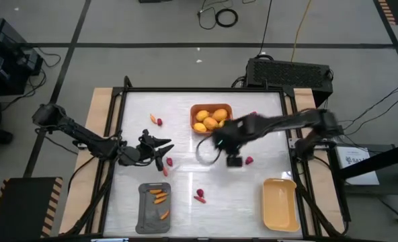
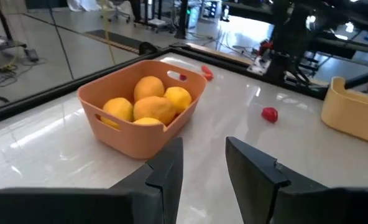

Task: Sort produce into baskets
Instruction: Put the orange chili pepper into the black bin

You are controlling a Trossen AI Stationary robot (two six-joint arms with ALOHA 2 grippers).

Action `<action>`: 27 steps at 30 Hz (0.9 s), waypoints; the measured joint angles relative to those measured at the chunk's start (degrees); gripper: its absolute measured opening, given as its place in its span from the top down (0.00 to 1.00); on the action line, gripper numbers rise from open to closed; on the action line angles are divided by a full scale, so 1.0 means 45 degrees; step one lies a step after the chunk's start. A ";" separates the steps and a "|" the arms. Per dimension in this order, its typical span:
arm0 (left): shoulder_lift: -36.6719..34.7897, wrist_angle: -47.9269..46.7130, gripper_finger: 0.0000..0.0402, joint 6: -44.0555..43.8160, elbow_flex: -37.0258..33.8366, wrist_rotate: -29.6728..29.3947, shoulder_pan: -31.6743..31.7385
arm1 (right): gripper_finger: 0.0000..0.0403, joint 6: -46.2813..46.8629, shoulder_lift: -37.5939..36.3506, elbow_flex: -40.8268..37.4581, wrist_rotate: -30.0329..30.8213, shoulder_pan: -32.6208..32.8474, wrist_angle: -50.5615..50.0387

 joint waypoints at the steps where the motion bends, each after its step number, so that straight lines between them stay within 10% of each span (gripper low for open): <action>1: 0.0000 0.0000 0.68 0.0007 0.0000 0.0121 0.0086 | 0.78 0.0253 -0.0696 -0.0670 0.0018 -0.0397 0.0222; 11: -0.0005 -0.0011 0.68 0.1119 0.0005 0.1542 0.0938 | 0.78 0.3411 -0.4162 -0.4889 0.1340 -0.4375 0.0778; 27: -0.0015 -0.0010 0.68 0.1914 0.0024 0.4304 0.2536 | 0.78 0.2891 -0.1904 -0.6919 0.0661 -0.9163 0.2064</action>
